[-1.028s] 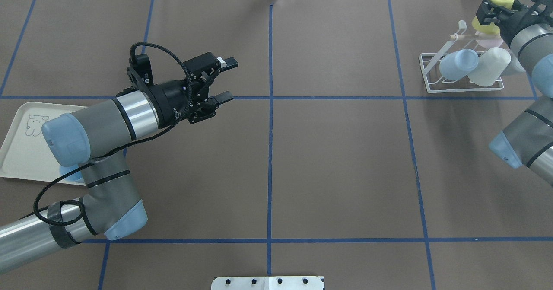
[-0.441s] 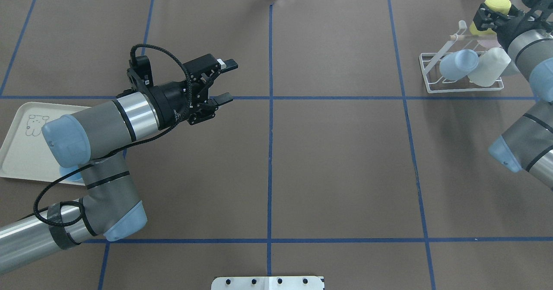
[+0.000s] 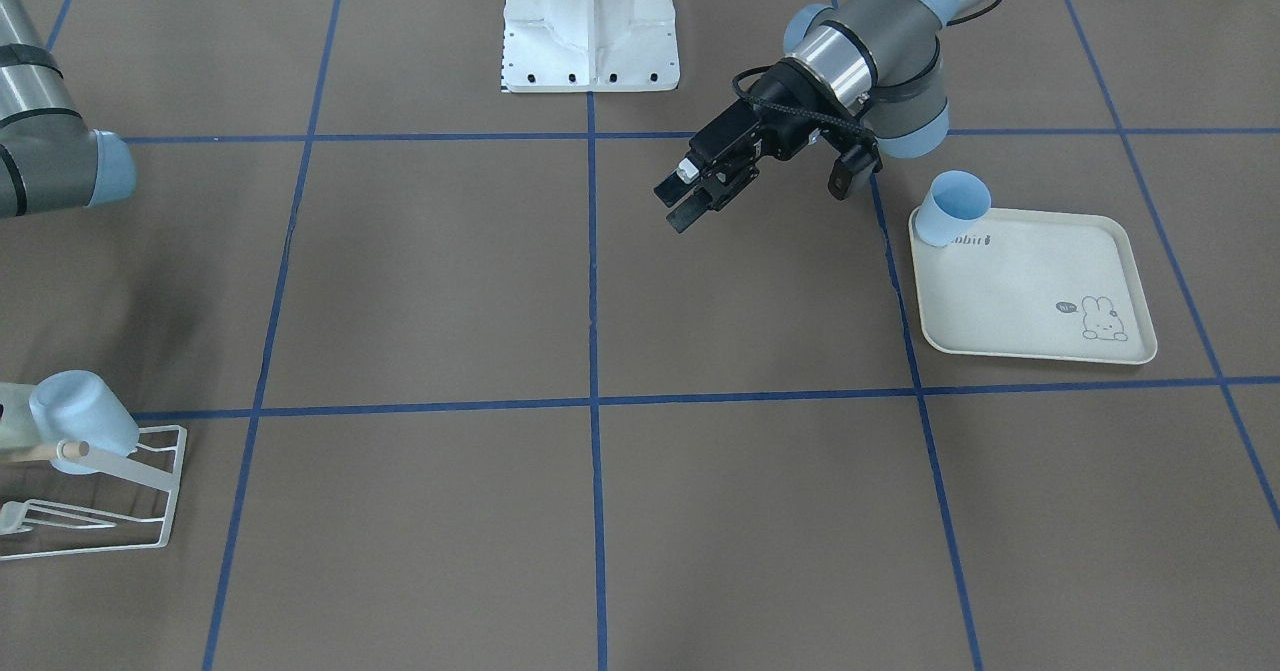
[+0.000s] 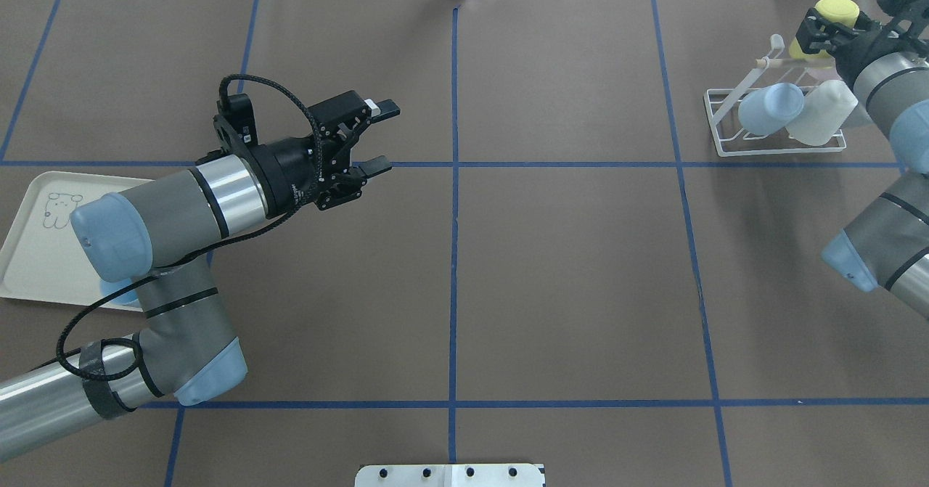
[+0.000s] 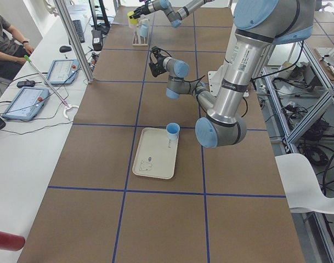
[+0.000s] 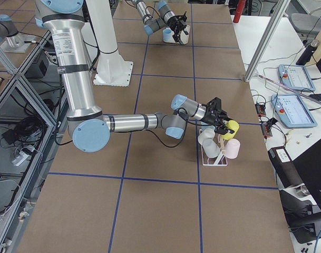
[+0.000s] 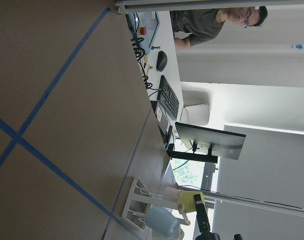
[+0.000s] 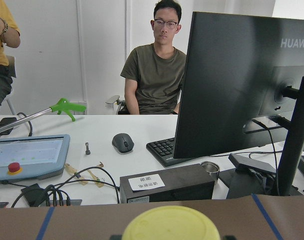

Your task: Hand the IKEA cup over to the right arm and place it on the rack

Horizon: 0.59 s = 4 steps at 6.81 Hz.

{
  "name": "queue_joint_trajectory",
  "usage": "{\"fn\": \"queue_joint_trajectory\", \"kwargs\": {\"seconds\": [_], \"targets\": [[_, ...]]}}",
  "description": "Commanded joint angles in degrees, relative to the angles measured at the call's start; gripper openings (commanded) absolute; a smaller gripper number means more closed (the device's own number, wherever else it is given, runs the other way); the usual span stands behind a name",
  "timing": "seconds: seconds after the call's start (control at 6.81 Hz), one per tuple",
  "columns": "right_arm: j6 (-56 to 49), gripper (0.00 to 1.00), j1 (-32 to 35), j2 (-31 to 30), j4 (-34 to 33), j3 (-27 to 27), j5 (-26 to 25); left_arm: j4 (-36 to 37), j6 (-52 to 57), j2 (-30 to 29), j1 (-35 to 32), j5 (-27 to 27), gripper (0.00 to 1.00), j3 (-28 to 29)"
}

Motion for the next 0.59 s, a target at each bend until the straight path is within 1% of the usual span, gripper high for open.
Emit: {"fn": "queue_joint_trajectory", "kwargs": {"seconds": [0.0, 0.15, 0.44], "targets": [[0.03, 0.32, 0.0, -0.63, -0.02, -0.01, 0.07, 0.0, 0.0, -0.09, 0.05, 0.0, 1.0, 0.0], [0.03, 0.99, 0.0, -0.71, 0.85, -0.1, -0.02, 0.0, 0.0, -0.09, 0.05, -0.09, 1.0, 0.0], [-0.06, 1.0, 0.0, -0.63, 1.65, -0.19, 0.24, 0.17, 0.0, -0.17, 0.05, -0.09, 1.0, -0.18]]}}
